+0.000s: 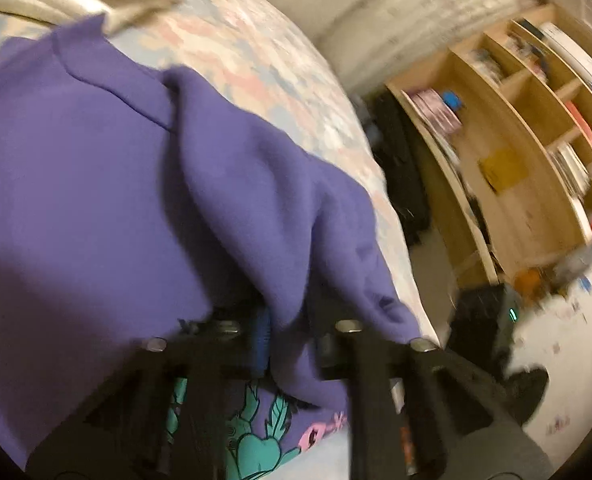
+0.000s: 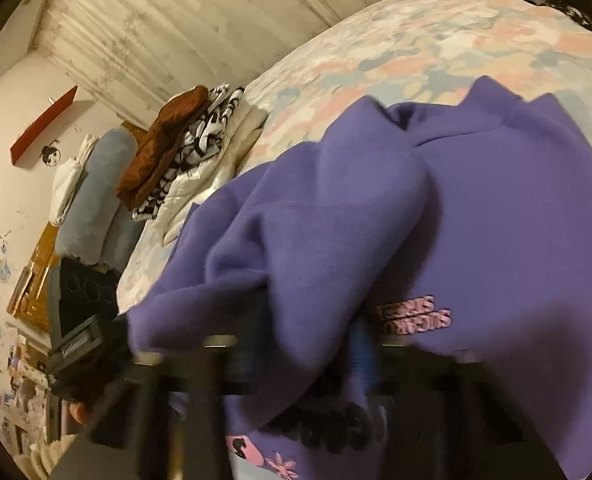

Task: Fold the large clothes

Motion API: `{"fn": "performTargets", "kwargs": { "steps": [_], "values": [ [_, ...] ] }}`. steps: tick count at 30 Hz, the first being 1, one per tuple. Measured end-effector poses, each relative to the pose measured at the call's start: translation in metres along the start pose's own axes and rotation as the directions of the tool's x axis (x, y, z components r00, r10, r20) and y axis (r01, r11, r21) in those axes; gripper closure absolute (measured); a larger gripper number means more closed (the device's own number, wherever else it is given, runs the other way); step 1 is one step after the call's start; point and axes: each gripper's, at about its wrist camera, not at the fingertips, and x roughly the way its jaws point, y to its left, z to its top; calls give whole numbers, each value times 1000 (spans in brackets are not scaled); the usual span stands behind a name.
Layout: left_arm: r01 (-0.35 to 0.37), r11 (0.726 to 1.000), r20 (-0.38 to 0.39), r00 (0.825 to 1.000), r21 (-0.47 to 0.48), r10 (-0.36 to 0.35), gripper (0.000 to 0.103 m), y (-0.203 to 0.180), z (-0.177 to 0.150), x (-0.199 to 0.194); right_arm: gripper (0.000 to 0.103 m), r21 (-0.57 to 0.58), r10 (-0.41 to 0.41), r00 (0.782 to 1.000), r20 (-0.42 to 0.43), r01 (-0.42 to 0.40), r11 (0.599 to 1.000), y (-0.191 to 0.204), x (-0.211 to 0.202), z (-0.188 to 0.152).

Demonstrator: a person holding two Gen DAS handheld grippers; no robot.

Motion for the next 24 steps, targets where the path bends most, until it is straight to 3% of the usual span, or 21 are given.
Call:
{"fn": "performTargets", "kwargs": {
  "steps": [2, 6, 10, 12, 17, 19, 24],
  "values": [
    [-134, 991, 34, 990, -11, 134, 94, -10, 3, -9, 86, -27, -62, 998, 29, 63, 998, 11, -7, 3],
    [-304, 952, 16, 953, 33, 304, 95, -31, 7, -24, 88, -7, -112, 992, 51, 113, 994, 19, -34, 0],
    [-430, 900, -91, 896, 76, 435, 94, -25, -12, -15, 88, 8, -214, 977, -19, 214, 977, 19, -33, -16],
    [-471, 878, -118, 870, 83, 478, 93, -10, -24, -8, 88, 26, -268, 957, -112, 272, 962, 7, -10, -33],
    [-495, 858, -73, 859, 139, 507, 86, -15, -32, -7, 86, -6, -278, 957, -83, 279, 960, 10, -10, -46],
    [-485, 861, -55, 866, 153, 497, 83, -21, -35, -13, 82, -18, -268, 960, -80, 267, 963, 11, -15, -45],
    [-489, 849, 0, 866, 200, 499, 75, -31, -44, -44, 55, -34, -290, 957, -8, 290, 957, 7, -52, -49]
  ]
}}
